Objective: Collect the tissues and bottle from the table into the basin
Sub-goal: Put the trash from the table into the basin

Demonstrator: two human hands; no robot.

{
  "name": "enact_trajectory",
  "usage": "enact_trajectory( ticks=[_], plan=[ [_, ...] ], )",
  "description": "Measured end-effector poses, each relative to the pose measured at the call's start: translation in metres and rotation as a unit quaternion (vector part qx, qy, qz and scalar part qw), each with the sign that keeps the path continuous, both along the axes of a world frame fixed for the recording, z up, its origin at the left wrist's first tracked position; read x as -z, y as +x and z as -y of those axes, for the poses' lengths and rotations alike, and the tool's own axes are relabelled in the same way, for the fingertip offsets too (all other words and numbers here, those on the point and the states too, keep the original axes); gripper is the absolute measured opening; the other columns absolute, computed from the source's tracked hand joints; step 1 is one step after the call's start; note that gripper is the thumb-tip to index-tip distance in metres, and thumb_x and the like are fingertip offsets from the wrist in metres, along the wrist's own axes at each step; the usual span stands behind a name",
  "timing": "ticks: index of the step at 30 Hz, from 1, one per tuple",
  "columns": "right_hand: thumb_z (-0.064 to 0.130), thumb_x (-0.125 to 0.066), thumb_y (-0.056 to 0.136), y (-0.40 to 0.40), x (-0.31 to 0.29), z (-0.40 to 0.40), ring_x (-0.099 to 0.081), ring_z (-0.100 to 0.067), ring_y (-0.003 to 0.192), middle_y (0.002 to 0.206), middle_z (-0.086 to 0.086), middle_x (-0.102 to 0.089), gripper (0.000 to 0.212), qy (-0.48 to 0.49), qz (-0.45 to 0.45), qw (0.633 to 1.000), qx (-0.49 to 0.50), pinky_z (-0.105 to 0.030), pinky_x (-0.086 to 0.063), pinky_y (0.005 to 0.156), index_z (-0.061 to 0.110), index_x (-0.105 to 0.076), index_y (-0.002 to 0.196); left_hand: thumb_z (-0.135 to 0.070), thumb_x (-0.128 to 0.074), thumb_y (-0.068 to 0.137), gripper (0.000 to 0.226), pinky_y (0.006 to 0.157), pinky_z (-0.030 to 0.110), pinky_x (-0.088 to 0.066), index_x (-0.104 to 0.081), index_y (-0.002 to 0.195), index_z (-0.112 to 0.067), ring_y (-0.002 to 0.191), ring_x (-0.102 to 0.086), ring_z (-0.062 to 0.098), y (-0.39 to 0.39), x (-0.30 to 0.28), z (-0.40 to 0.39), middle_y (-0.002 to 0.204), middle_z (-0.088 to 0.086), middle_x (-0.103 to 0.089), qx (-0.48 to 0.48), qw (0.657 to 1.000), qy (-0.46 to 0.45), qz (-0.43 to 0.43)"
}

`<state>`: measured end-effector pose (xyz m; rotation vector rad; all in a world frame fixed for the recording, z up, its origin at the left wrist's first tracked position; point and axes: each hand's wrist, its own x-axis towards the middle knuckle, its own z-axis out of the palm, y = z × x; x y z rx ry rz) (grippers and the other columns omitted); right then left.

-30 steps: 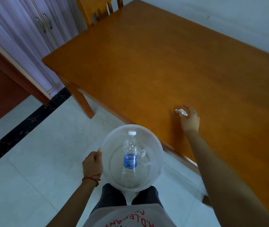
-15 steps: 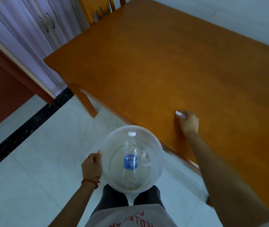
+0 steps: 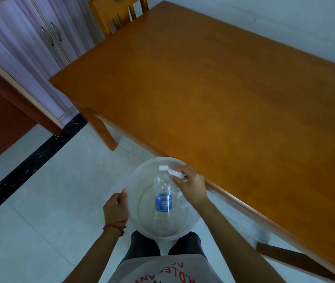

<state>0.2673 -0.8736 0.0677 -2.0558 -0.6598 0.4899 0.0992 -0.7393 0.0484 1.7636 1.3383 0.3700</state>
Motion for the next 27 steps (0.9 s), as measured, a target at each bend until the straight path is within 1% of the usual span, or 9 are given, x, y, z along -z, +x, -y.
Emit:
enact_trajectory(
  ticks=[2, 4, 9, 12, 15, 19, 24, 26, 27],
  plan=[
    [0.024, -0.070, 0.079, -0.009, 0.003, 0.000, -0.059, -0.009, 0.088, 0.108, -0.003, -0.067, 0.029, -0.039, -0.033, 0.999, -0.015, -0.019, -0.046, 0.082, 0.017, -0.065, 0.106, -0.017, -0.048, 0.092, 0.050, 0.049, 0.026, -0.027, -0.032, 0.045, -0.012, 0.048, -0.031, 0.018, 0.000, 0.000, 0.000, 0.046, 0.002, -0.033, 0.001, 1.000, 0.003, 0.001],
    [0.033, -0.068, 0.080, -0.012, 0.005, 0.002, -0.055, -0.014, 0.107, 0.121, 0.000, -0.063, 0.040, -0.077, -0.044, 0.996, -0.028, -0.024, -0.040, 0.096, 0.021, -0.060, 0.117, -0.017, -0.047, 0.092, 0.049, 0.048, 0.026, -0.028, -0.034, 0.045, -0.012, 0.048, -0.033, 0.018, 0.000, 0.001, 0.000, 0.046, 0.002, -0.035, 0.004, 1.000, 0.005, -0.001],
    [0.031, -0.066, 0.081, -0.007, 0.002, 0.020, -0.048, -0.019, 0.119, 0.128, -0.003, -0.057, 0.043, -0.066, 0.035, 0.997, 0.003, -0.022, -0.033, 0.094, 0.018, -0.056, 0.121, -0.018, -0.046, 0.093, 0.042, 0.051, 0.026, -0.030, -0.047, 0.054, -0.002, 0.053, -0.035, 0.022, -0.001, 0.001, -0.001, 0.050, 0.006, -0.038, 0.012, 1.000, 0.004, 0.003],
    [0.030, -0.061, 0.086, -0.004, 0.004, 0.038, -0.043, -0.021, 0.123, 0.133, -0.004, -0.052, 0.041, -0.069, 0.077, 0.993, 0.056, -0.029, -0.034, 0.099, 0.019, -0.054, 0.124, -0.018, -0.046, 0.093, 0.046, 0.050, 0.027, -0.029, -0.038, 0.049, -0.008, 0.051, -0.032, 0.021, -0.002, 0.000, -0.001, 0.048, 0.004, -0.035, 0.015, 1.000, 0.011, 0.005],
    [0.035, -0.055, 0.089, -0.004, 0.010, 0.053, -0.052, -0.020, 0.113, 0.129, -0.003, -0.054, 0.040, -0.085, 0.039, 0.991, 0.100, -0.035, -0.045, 0.093, 0.020, -0.051, 0.126, -0.018, -0.046, 0.093, 0.047, 0.051, 0.028, -0.029, -0.035, 0.048, -0.010, 0.051, -0.032, 0.021, -0.003, -0.001, 0.000, 0.047, 0.004, -0.034, 0.020, 1.000, 0.010, 0.005],
    [0.034, -0.051, 0.090, -0.010, 0.016, 0.068, -0.061, -0.010, 0.087, 0.116, 0.002, -0.065, 0.031, -0.089, -0.024, 0.988, 0.120, -0.031, -0.056, 0.076, 0.027, -0.058, 0.119, -0.019, -0.046, 0.093, 0.043, 0.052, 0.027, -0.031, -0.043, 0.053, -0.005, 0.052, -0.034, 0.020, -0.002, -0.002, 0.000, 0.050, 0.006, -0.037, 0.021, 1.000, 0.003, 0.008],
    [0.032, -0.051, 0.090, -0.022, 0.019, 0.076, -0.065, -0.013, 0.076, 0.097, -0.002, -0.071, 0.026, -0.082, -0.043, 0.983, 0.161, -0.038, -0.059, 0.071, 0.022, -0.063, 0.110, -0.020, -0.046, 0.093, 0.043, 0.051, 0.023, -0.030, -0.048, 0.054, -0.002, 0.052, -0.036, 0.017, 0.000, 0.000, -0.003, 0.051, 0.006, -0.041, 0.058, 0.998, 0.008, 0.011],
    [0.031, -0.052, 0.090, -0.029, 0.020, 0.077, -0.065, -0.013, 0.076, 0.093, 0.001, -0.071, 0.026, -0.074, -0.047, 0.979, 0.185, -0.033, -0.058, 0.070, 0.022, -0.064, 0.110, -0.021, -0.047, 0.093, 0.043, 0.051, 0.023, -0.031, -0.051, 0.056, 0.000, 0.054, -0.038, 0.019, 0.001, 0.002, -0.009, 0.052, 0.007, -0.043, 0.072, 0.997, -0.003, 0.014],
    [0.030, -0.052, 0.090, -0.033, 0.020, 0.077, -0.064, -0.010, 0.074, 0.089, 0.003, -0.070, 0.025, -0.066, -0.049, 0.976, 0.201, -0.023, -0.056, 0.067, 0.021, -0.065, 0.110, -0.020, -0.047, 0.092, 0.042, 0.050, 0.024, -0.031, -0.049, 0.054, -0.002, 0.055, -0.038, 0.020, 0.002, 0.002, -0.013, 0.051, 0.006, -0.043, 0.082, 0.996, -0.008, 0.019]
  ],
)
